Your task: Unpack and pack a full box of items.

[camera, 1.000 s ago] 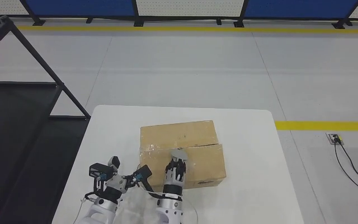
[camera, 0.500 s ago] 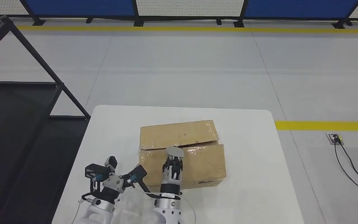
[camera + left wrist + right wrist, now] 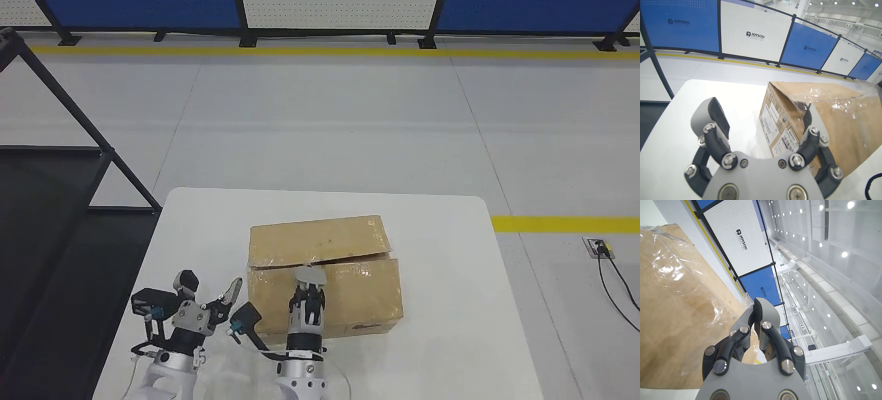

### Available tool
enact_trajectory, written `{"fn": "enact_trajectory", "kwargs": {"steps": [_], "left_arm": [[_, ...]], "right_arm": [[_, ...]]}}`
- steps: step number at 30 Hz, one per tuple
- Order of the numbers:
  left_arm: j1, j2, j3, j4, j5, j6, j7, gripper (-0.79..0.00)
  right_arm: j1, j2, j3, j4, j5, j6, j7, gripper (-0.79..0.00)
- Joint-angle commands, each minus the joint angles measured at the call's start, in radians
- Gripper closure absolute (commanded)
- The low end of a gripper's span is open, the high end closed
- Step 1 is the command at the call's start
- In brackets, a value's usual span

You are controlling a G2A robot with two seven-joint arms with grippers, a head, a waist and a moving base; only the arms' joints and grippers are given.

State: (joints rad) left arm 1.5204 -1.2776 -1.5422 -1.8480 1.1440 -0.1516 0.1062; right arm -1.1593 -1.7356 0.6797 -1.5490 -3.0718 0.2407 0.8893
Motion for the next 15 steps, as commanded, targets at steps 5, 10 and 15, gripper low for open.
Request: {"fn": "enact_trajectory", "kwargs": {"steps": [5,10,15], "left_arm": [[-0.057,-0.003,0.056,0.025,0.059,0.022,-0.045,-0.785],[-0.101,-0.008,0.093,0.058,0.094,0.064,-0.059,-0.785],[-0.111,-0.01,0.105,0.075,0.097,0.071,-0.068,-0.785]], "right_arm": [[-0.014,-0.002,0.017,-0.009,0.0,-0.002,-0.025,0.0],[-0.022,-0.002,0.024,-0.016,0.0,-0.006,-0.04,0.0],[-0.02,0.002,0.025,-0.017,0.0,-0.012,-0.048,0.0]]}}
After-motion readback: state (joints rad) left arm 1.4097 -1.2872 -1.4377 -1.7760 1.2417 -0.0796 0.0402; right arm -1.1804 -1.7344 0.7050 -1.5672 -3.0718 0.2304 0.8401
